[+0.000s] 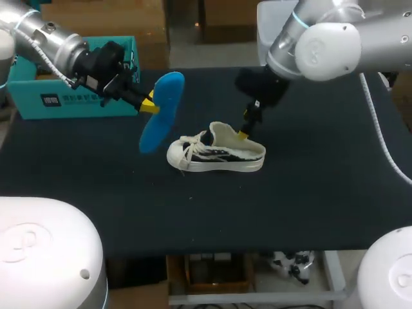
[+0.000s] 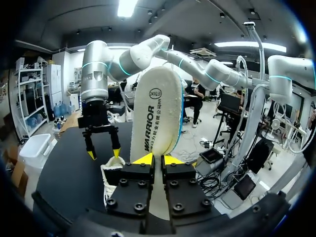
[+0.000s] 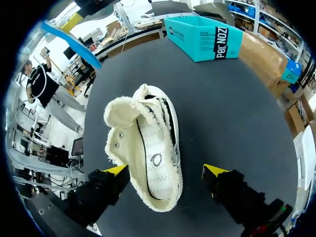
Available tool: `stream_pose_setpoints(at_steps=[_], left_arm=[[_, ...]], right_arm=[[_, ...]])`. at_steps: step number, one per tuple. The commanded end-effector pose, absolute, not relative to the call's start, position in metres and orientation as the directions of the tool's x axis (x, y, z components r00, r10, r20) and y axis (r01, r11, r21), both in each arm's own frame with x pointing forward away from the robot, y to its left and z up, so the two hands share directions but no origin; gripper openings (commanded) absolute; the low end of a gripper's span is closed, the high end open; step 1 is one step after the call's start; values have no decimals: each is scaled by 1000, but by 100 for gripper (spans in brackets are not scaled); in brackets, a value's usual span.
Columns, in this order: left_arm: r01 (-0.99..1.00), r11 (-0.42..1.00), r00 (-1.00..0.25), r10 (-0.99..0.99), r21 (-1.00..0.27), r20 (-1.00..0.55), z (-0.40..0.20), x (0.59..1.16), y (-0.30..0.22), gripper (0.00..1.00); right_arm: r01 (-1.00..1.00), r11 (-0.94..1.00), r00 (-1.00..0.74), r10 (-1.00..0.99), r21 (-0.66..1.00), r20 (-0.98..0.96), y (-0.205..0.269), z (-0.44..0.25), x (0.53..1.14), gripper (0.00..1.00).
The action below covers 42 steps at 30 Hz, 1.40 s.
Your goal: Open the shoe tongue, take the insole out of the shoe, put the insole back into the shoe, and pack the shoe into the shoebox
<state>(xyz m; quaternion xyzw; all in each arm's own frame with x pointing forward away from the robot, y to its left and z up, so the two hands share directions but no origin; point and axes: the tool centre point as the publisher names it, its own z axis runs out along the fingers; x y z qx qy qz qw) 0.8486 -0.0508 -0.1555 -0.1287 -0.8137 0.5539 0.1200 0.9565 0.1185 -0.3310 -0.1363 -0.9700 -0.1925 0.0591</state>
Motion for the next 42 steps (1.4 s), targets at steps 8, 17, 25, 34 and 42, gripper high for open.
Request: stream_pose_setpoints(at_steps=[8, 17, 25, 34, 42], left_arm=[[45, 373, -958, 279, -927, 66, -174, 846, -17, 0], [16, 396, -963, 252, -918, 92, -189, 853, -5, 0], [9, 403, -966, 240, -915, 96, -194, 855, 2, 0], [15, 408, -965, 245, -913, 93, -195, 856, 2, 0], [59, 402, -953, 296, -914, 68, -185, 855, -7, 0]], right_arm=[[253, 964, -963, 244, 75, 114, 146, -343, 962, 100], [257, 966, -962, 252, 29, 106, 156, -355, 969, 47], [296, 953, -949, 301, -60, 97, 162, -358, 969, 0], [341, 934, -933, 350, -109, 80, 162, -358, 963, 0], [449, 888, -887, 456, -103, 70, 154, -350, 949, 0]])
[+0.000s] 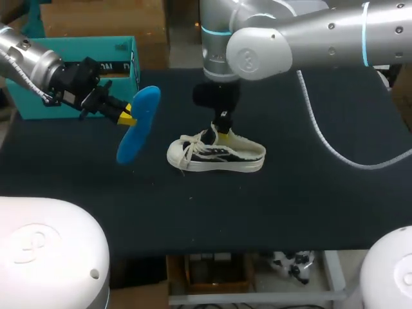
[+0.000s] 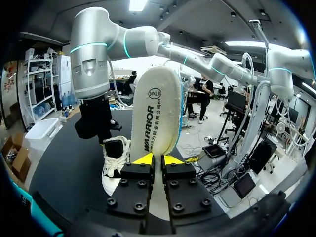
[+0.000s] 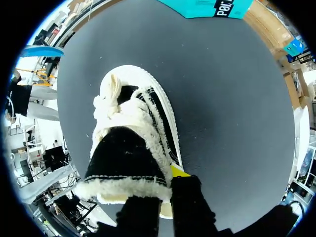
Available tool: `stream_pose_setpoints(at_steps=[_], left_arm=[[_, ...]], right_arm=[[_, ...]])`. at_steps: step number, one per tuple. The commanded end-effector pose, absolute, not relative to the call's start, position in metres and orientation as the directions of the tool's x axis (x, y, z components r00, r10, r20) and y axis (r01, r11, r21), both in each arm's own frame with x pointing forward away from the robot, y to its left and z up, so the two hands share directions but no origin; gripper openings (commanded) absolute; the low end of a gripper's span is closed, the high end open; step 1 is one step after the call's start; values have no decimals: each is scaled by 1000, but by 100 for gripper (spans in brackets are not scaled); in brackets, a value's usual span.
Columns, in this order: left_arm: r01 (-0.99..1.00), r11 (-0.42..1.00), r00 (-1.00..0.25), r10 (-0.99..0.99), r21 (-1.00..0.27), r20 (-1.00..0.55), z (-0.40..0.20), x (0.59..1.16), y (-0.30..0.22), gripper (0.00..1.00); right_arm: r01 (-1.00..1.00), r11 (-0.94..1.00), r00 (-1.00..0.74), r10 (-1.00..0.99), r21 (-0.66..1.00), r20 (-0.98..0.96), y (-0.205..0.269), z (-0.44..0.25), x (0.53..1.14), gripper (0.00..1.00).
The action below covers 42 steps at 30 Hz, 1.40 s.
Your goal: Open the shoe tongue, take the insole out of the shoe, put the insole back into the shoe, and pack the shoe into the shoebox
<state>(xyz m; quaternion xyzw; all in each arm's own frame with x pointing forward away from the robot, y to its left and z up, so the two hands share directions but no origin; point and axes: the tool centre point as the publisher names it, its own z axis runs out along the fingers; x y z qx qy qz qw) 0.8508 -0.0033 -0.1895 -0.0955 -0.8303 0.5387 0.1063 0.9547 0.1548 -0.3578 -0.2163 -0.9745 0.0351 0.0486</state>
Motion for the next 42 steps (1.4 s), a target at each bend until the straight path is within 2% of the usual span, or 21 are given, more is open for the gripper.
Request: stream_pose_setpoints(at_steps=[1, 11, 20, 27, 42], left_arm=[[67, 397, -949, 310, -915, 65, -183, 855, -9, 0], [146, 370, -900, 434, -917, 32, -163, 860, -33, 0], [212, 333, -830, 558, -919, 11, -148, 870, -55, 0], [227, 315, -797, 605, -922, 10, -146, 881, -58, 0], [206, 298, -790, 613, -932, 22, -163, 894, -52, 0]], right_arm=[[470, 877, -876, 477, -98, 69, 153, -348, 946, 0], [690, 724, -721, 689, -20, 76, 149, -329, 922, 0], [863, 494, -503, 860, 107, 89, 158, -323, 903, 0], [900, 412, -427, 899, 138, 96, 167, -326, 901, 0], [943, 280, -303, 945, 179, 123, 151, -354, 897, 0]])
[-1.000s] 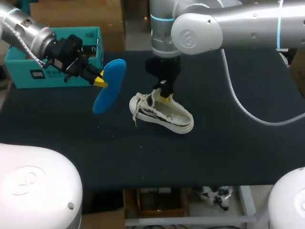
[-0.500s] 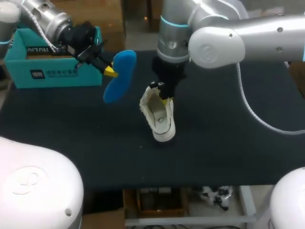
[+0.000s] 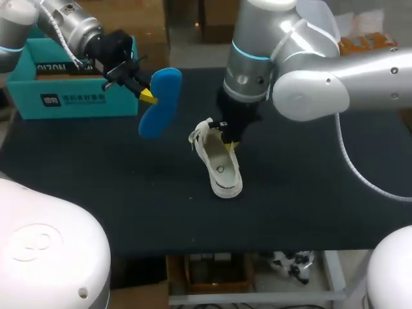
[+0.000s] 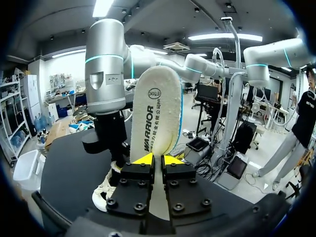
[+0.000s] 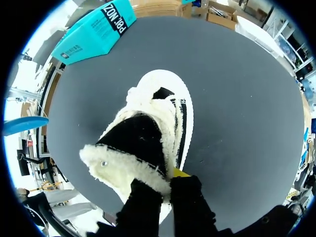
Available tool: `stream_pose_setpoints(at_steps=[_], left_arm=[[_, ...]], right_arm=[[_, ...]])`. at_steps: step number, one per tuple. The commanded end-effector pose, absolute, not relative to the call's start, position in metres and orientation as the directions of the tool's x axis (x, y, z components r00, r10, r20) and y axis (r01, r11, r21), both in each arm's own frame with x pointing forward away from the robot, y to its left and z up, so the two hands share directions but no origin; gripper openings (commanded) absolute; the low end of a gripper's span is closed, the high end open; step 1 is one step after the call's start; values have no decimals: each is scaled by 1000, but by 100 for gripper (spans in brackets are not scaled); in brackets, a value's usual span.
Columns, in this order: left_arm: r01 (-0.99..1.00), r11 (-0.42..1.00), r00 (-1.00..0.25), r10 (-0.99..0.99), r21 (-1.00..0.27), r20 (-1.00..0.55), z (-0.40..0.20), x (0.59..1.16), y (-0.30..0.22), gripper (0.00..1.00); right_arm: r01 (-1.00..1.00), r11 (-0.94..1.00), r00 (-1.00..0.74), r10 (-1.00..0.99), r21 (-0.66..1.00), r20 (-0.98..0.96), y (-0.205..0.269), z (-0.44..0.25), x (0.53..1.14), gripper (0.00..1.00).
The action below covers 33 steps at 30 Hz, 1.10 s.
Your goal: Open the shoe tongue, take the insole out of the shoe, put the insole back into the shoe, and pack the shoe into the shoebox
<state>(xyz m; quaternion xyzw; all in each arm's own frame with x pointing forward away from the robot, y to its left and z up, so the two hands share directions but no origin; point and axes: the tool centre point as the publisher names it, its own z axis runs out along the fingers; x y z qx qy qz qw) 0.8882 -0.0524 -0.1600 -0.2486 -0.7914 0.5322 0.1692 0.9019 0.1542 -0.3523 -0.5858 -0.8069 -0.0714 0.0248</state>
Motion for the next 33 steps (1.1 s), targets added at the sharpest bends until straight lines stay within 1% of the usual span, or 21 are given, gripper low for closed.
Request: stream_pose_setpoints(at_steps=[1, 18, 19, 20, 21, 27, 33], left_arm=[[206, 297, -789, 614, -932, 21, -163, 894, -52, 0], [211, 287, -772, 636, -935, 21, -162, 883, -53, 0], [212, 282, -769, 639, -936, 18, -162, 882, -53, 0], [214, 278, -765, 644, -937, 16, -162, 880, -52, 0], [215, 275, -763, 646, -937, 15, -161, 879, -52, 0], [260, 220, -722, 691, -940, -38, -146, 856, -57, 0], [266, 152, -693, 716, -952, -80, -129, 830, -73, 0]], right_arm=[[945, 275, -298, 947, 179, 122, 151, -355, 896, 0], [960, 196, -227, 963, 198, 148, 159, -361, 883, 0], [960, 195, -227, 962, 201, 150, 158, -361, 883, 28], [960, 195, -227, 962, 203, 150, 157, -359, 881, 77], [959, 194, -227, 963, 206, 148, 156, -356, 881, 100], [960, 213, -240, 961, 183, 140, 140, -320, 872, 100], [948, 260, -292, 939, 182, 182, 119, -273, 864, 100]])
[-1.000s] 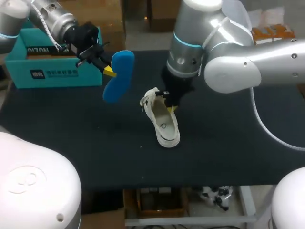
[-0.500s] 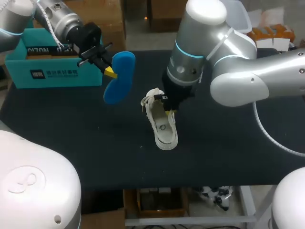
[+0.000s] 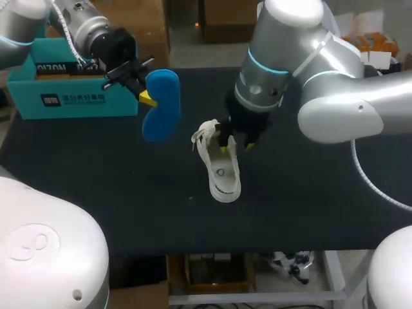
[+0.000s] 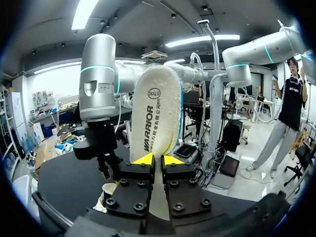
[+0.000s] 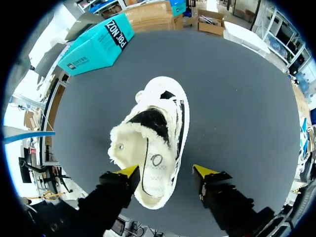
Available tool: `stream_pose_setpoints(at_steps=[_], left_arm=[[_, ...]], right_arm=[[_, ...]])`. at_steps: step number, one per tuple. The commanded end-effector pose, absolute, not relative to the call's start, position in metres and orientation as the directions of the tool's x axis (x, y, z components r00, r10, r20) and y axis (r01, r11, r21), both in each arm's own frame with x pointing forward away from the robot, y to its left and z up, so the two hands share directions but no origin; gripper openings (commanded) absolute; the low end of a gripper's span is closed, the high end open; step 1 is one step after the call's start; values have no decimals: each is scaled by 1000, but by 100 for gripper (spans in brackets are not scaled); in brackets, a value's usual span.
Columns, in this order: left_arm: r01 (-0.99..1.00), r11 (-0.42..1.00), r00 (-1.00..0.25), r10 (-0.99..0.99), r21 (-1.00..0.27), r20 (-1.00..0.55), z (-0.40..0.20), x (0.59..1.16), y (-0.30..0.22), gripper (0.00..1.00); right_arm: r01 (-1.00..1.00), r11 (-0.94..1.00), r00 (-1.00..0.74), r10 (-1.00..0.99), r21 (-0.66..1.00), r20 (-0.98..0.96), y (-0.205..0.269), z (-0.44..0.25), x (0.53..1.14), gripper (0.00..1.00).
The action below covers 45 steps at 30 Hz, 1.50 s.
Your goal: Open the shoe tongue, take the insole out of the shoe, put the insole back into the shoe, and pack the shoe into the shoebox
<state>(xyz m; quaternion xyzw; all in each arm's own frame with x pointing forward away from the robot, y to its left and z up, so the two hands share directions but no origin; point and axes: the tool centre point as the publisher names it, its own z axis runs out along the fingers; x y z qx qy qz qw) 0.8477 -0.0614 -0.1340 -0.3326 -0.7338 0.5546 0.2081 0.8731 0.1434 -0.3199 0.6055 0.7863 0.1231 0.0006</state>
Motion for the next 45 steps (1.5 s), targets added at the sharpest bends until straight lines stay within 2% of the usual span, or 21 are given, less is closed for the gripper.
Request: stream_pose_setpoints(at_steps=[1, 5, 18, 28, 30, 36, 42, 45], left_arm=[[263, 141, -688, 721, -954, -83, -127, 828, -76, 0], [253, 149, -696, 715, -956, -72, -115, 820, -93, 0], [250, 134, -689, 721, -959, -78, -118, 818, -91, 0], [164, -14, -675, 728, -986, -122, -133, 807, -110, 0], [147, -31, -677, 726, -989, -123, -131, 806, -115, 0], [66, -53, -700, 709, -996, -84, -125, 807, -119, 0], [71, -51, -681, 727, -996, -86, -126, 801, -120, 0], [76, -66, -670, 736, -995, -99, -127, 799, -119, 0]], right_arm=[[943, 277, -312, 930, 186, 195, 116, -268, 864, 100], [943, 277, -312, 930, 186, 195, 116, -268, 864, 100], [952, 268, -298, 924, 149, 239, 114, -264, 870, 100], [996, -32, 72, 842, -83, 535, 98, -241, 851, 100], [979, -80, 163, 864, -189, 477, 100, -240, 844, 100], [979, -80, 163, 864, -189, 477, 100, -240, 844, 100], [979, -80, 163, 864, -189, 477, 100, -240, 844, 100], [942, -140, 284, 817, -307, 501, 108, -242, 848, 100]])
